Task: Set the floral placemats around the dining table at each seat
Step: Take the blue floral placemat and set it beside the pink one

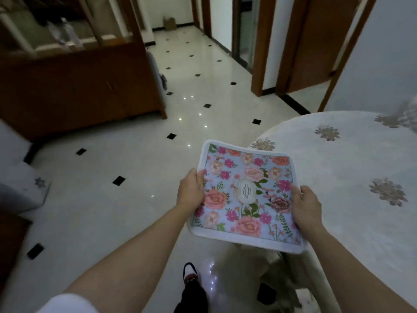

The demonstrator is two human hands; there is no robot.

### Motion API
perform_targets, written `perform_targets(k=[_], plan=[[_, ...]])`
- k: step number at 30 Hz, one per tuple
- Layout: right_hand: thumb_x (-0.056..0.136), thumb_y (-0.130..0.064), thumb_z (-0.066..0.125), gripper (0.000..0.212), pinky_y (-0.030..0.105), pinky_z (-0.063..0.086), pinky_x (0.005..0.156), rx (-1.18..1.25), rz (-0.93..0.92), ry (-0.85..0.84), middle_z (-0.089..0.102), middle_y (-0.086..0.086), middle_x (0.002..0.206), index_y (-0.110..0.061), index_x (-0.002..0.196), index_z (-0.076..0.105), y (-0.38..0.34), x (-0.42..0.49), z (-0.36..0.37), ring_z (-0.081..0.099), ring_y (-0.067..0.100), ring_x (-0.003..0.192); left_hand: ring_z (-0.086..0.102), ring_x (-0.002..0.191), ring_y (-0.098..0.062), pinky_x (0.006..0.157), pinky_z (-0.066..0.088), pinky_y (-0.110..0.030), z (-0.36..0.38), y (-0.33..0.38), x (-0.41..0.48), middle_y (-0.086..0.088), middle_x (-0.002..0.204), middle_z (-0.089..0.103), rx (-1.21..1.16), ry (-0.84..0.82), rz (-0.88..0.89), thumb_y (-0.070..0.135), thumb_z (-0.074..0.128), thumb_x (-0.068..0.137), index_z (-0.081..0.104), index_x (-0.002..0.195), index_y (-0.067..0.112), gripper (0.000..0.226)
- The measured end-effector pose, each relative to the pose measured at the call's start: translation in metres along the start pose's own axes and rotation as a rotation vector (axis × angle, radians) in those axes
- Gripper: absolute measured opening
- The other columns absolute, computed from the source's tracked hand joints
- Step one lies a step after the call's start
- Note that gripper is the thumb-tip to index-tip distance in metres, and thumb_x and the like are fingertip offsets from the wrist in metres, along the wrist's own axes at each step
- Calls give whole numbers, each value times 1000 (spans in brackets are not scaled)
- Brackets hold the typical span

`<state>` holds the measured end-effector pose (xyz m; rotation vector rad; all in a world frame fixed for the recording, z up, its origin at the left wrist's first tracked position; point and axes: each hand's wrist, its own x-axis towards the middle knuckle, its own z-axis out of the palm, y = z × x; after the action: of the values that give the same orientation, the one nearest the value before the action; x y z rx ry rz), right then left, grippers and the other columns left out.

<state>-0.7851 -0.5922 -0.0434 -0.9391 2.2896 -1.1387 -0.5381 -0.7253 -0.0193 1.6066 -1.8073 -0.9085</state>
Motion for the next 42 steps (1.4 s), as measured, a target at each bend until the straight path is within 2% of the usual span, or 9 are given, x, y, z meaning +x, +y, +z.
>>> perform_targets(k=[6,10,14,20,23,28,31,36,42], plan=[[103,-37,36,40,27,36,51,-45,-93,-115,57,7,74,-5,86,50,-69,34,94,58,20,67,63,80,-18,71,53,-37,-66,-61,53,1,88,64,-19,116,-96,42,32,104,56,96,12,39],[102,-38,38,33,25,38,50,-55,-132,-143,61,3,74,-12,87,51,-118,61,156,61,15,64,61,72,-13,60,49,-31,-96,-98,110,3,83,61,-61,147,-140,40,32,104,55,94,12,38],[101,-43,38,35,35,51,55,-93,-116,-150,65,4,74,-15,86,53,-165,97,225,65,21,64,57,67,-7,52,41,-24,-130,-133,180,5,80,59,-63,147,-156,37,33,105,54,93,10,36],[101,-41,39,36,29,42,53,-63,-110,-158,64,3,76,-10,93,55,-237,147,309,63,23,70,61,72,-11,57,47,-27,-184,-163,281,11,81,58,-93,145,-159,37,33,105,52,91,13,33],[101,-42,39,35,31,46,55,-48,-94,-177,65,5,79,-11,95,55,-260,169,336,64,20,70,63,75,-15,62,50,-32,-200,-171,320,4,84,61,-85,144,-157,36,33,105,52,91,12,34],[101,-38,40,33,26,39,52,-53,-90,-156,63,6,80,-9,92,54,-289,207,367,61,20,72,58,71,-12,59,45,-30,-208,-176,375,6,80,57,-78,144,-163,33,32,105,50,87,12,33],[102,-34,41,29,16,34,49,-62,-98,-147,57,0,75,-9,92,53,-301,232,381,53,10,66,59,74,-12,57,44,-26,-205,-178,405,9,80,57,-93,129,-171,33,32,106,52,91,12,32],[102,-35,41,30,24,35,53,-29,-92,-141,57,-2,76,-9,92,55,-312,289,404,54,11,67,62,80,-19,60,45,-29,-193,-174,473,1,88,61,-87,109,-165,34,32,105,52,91,13,33],[102,-37,40,32,25,38,53,5,-75,-102,61,1,78,-11,91,54,-315,398,421,58,14,70,59,72,-6,52,41,-22,-153,-136,582,3,85,60,-63,68,-130,34,31,106,52,95,13,32]])
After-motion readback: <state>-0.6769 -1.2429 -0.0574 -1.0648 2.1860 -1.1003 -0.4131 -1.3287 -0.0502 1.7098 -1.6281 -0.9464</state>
